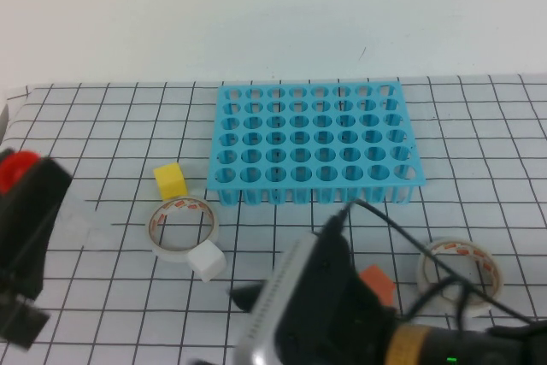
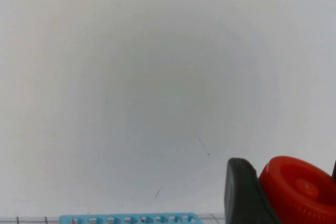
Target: Place the test tubes
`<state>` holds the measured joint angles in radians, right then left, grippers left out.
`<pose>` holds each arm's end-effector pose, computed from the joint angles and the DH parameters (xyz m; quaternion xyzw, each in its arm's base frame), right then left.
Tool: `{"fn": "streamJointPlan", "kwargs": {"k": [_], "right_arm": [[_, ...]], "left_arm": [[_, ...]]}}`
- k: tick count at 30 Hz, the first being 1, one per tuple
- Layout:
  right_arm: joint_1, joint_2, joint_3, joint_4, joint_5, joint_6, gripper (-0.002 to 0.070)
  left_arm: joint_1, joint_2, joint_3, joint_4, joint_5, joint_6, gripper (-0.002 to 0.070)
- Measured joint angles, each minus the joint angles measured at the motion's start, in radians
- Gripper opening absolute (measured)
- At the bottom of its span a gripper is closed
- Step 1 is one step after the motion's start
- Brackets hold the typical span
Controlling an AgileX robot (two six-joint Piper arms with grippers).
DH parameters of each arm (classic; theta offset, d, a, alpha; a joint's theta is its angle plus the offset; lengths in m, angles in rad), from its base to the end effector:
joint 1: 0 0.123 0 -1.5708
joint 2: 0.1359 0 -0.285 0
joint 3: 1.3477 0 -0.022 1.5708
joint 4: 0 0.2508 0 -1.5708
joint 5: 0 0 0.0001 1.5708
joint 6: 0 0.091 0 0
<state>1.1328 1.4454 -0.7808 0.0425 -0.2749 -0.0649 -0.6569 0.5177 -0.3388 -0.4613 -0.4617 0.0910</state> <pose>0.1333 0.2821 0.2623 -0.4376 0.6765 0.3079 0.5061 0.0981 -0.0529 0.3238 0.0151 0.5849 -0.3312 0.7402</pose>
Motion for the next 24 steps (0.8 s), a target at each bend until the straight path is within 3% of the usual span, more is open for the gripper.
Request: {"fn": "streamJointPlan", "kwargs": {"k": [2,5,9,11,18,24], "right_arm": [[0.000,-0.063,0.000,0.002,0.149,0.000,0.0489],[0.000,-0.148,0.002,0.002,0.383,0.005,0.0372],[0.000,-0.249,0.002,0.002,0.635,0.047,0.0125],[0.000,-0.288,0.002,0.002,0.717,0.070,0.0056],[0.000,-0.404,0.004,-0.030,0.890,0.134,0.0009],[0.000,-0.517,0.004,-0.223,1.034,0.281,0.0008]], "left_arm": [[0.000,0.042,-0.027,-0.020,-0.005,0.029,0.0279],[0.000,0.133,-0.080,-0.026,-0.007,0.043,0.0279],[0.000,0.266,-0.171,-0.015,-0.006,0.064,0.0279],[0.000,0.344,-0.219,-0.012,0.006,0.068,0.0279],[0.055,0.572,-0.360,0.024,0.064,0.060,0.0279],[0.139,0.679,-0.425,0.088,0.083,0.028,0.0279]]}}
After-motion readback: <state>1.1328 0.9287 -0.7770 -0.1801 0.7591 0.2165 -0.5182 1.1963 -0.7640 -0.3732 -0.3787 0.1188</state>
